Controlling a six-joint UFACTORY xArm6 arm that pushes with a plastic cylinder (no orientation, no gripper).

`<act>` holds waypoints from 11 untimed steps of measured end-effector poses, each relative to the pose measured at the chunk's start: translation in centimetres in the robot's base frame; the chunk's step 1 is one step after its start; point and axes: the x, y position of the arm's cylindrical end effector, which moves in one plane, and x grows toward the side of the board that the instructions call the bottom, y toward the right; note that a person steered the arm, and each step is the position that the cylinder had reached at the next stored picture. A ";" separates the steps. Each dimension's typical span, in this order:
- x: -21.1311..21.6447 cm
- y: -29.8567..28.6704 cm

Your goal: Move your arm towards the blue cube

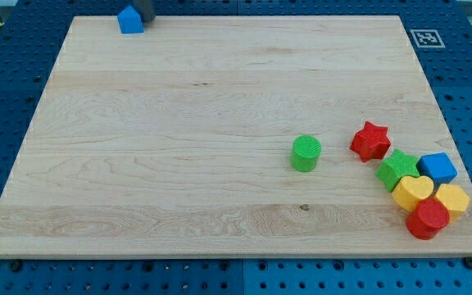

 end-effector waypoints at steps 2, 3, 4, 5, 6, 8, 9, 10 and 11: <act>1.1 10.6; 6.8 15.8; 13.9 19.2; 19.1 22.8; 20.2 23.6; 21.5 32.9; 23.7 41.0; 26.8 48.0; 32.1 51.2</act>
